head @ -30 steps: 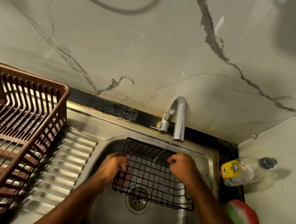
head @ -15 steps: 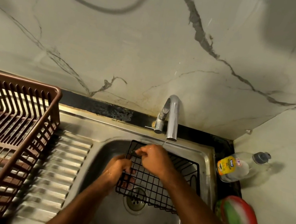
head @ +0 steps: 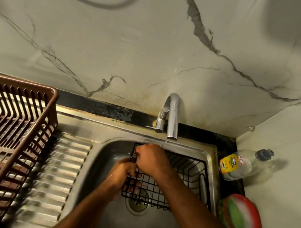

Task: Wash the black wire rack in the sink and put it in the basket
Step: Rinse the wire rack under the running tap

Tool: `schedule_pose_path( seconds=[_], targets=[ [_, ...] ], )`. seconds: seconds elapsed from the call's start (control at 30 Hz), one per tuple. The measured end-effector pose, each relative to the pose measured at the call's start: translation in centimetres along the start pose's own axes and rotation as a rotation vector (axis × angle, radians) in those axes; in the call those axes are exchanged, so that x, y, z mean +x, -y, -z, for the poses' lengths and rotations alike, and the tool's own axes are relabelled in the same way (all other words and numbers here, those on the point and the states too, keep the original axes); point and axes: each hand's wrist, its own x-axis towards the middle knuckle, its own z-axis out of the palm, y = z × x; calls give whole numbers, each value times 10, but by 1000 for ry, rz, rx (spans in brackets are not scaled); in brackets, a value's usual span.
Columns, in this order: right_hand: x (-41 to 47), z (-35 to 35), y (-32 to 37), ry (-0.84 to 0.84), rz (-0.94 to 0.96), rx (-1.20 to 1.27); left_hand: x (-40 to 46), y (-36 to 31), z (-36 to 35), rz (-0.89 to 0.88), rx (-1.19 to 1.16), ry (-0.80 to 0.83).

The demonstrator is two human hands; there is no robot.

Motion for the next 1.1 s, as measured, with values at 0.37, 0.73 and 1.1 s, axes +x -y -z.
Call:
schedule_pose_path(
  seconds=[0.37, 0.73, 1.1],
  targets=[
    [-13, 6, -59, -93, -570, 288, 3, 13, 42, -90, -90, -163],
    [-61, -6, -80, -343, -689, 130, -23, 49, 27, -85, -315, -333],
    [-50, 0, -101, -142, -673, 520, -36, 52, 59, 36, -118, -297]
  ],
)
